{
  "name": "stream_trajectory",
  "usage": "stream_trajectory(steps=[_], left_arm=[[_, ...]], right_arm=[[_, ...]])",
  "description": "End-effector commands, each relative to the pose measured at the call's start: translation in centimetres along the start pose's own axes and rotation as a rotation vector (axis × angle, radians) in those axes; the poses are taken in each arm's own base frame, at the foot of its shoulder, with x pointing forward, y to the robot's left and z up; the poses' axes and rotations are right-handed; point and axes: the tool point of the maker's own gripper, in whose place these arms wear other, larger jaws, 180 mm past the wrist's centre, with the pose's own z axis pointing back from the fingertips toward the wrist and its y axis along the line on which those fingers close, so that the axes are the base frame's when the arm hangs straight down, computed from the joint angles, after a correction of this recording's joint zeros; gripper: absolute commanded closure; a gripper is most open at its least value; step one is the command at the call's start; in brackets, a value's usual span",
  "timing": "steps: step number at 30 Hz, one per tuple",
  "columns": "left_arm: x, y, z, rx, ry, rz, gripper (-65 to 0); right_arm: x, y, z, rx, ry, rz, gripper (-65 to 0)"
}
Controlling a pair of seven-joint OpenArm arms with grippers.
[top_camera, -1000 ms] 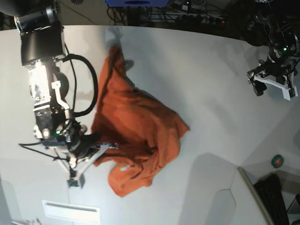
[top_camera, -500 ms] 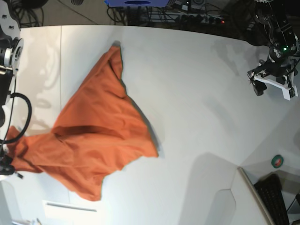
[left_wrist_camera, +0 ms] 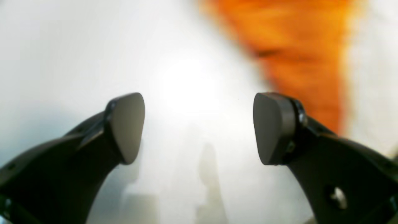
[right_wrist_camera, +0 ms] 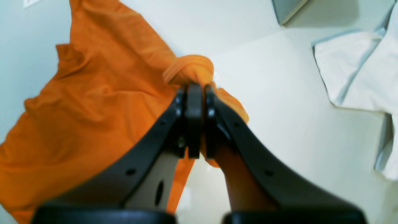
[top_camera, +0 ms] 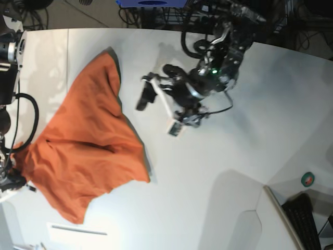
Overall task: Layout the t-shirt on the table in an organized manner, then fold the t-shirt properly
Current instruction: 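Grasp a shirt edge with the left gripper and pull it away from the right gripper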
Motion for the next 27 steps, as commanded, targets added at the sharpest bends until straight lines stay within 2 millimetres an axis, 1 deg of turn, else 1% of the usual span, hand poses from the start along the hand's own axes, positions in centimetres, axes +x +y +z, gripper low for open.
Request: stream_trajectory(steps=[1, 2, 3, 5, 6, 8, 10, 11, 14, 17, 18, 19, 20, 21, 22, 23, 25, 26, 27], left_arm=[[1.3, -2.3, -1.1, -0.056, -0.021, -0.036, -49.9], [1.7, -4.5, -2.2, -0.106, -0.012, -0.070, -47.4], [1.8, -6.1, -3.2, -0.144, 0.005, -0.101, -43.8], [1.3, -9.1, -5.1, -0.208, 0.052, -0.159, -34.6], [0.8, -10.5, -5.9, -0.233, 0.079, -0.180, -29.5], [-1.1, -11.9, -7.3, -0.260, 0.151, -0.216, -17.9], [-3.3, -13.3, -8.3, -0.282, 0.224, -0.245, -3.5], [-4.3, -13.6, -8.7, -0.286, 0.255, -0.257, 0.0], [-6.8, -13.6, -9.5, -0.279, 0.341, -0.305, 0.0], [-9.1, -11.9, -9.8, -0.248, 0.414, -0.317, 0.0], [-9.8, -10.8, -9.9, -0.229, 0.437, -0.319, 0.0], [-10.5, -9.3, -9.8, -0.204, 0.462, -0.322, 0.0], [-11.2, -7.6, -9.7, -0.177, 0.483, -0.324, 0.0], [-11.3, -6.0, -9.5, -0.152, 0.491, -0.323, 0.0], [-11.3, -4.1, -9.2, -0.120, 0.492, -0.309, 0.0], [-11.1, -2.1, -8.9, -0.085, 0.486, -0.281, 0.0], [-10.9, 2.5, -7.9, 0.001, 0.477, -0.209, 0.0], [-10.8, 5.2, -7.1, 0.051, 0.474, -0.177, 0.0], [-10.8, 7.4, -6.4, 0.093, 0.474, -0.151, 0.0]], right_arm=[[2.1, -0.1, 0.6, 0.003, -0.060, 0.001, 0.0], [1.6, -0.1, 0.6, 0.003, -0.054, 0.004, 0.0], [1.5, -0.1, 0.7, 0.003, -0.054, 0.007, 0.0], [0.9, -0.2, 0.6, 0.001, -0.044, 0.010, 0.0], [0.9, -0.2, 0.6, -0.001, -0.045, 0.011, 0.0], [1.0, -0.4, 0.7, -0.004, -0.046, 0.011, 0.0], [1.0, -0.6, 0.7, -0.007, -0.046, 0.011, 0.0], [1.0, -0.6, 0.7, -0.007, -0.046, 0.011, 0.0], [1.0, -0.7, 0.7, -0.010, -0.046, 0.013, 0.0], [1.0, -0.7, 0.7, -0.010, -0.046, 0.013, 0.0], [1.0, -0.7, 0.7, -0.010, -0.046, 0.013, 0.0], [0.6, -0.7, 0.6, -0.009, -0.035, 0.013, 0.0], [-0.1, -0.6, 0.6, -0.008, -0.013, 0.016, 0.0], [-0.5, -0.3, 0.7, -0.001, 0.001, 0.016, 0.0], [-0.5, 0.1, 1.0, 0.007, 0.001, 0.019, 0.0], [-1.1, 0.5, 1.3, 0.016, 0.008, 0.023, 0.0], [-1.7, 1.2, 2.0, 0.034, -0.002, 0.029, 0.0], [-1.9, 1.3, 2.3, 0.037, -0.006, 0.035, 0.0], [-2.3, 1.4, 2.6, 0.039, -0.001, 0.039, 0.0]])
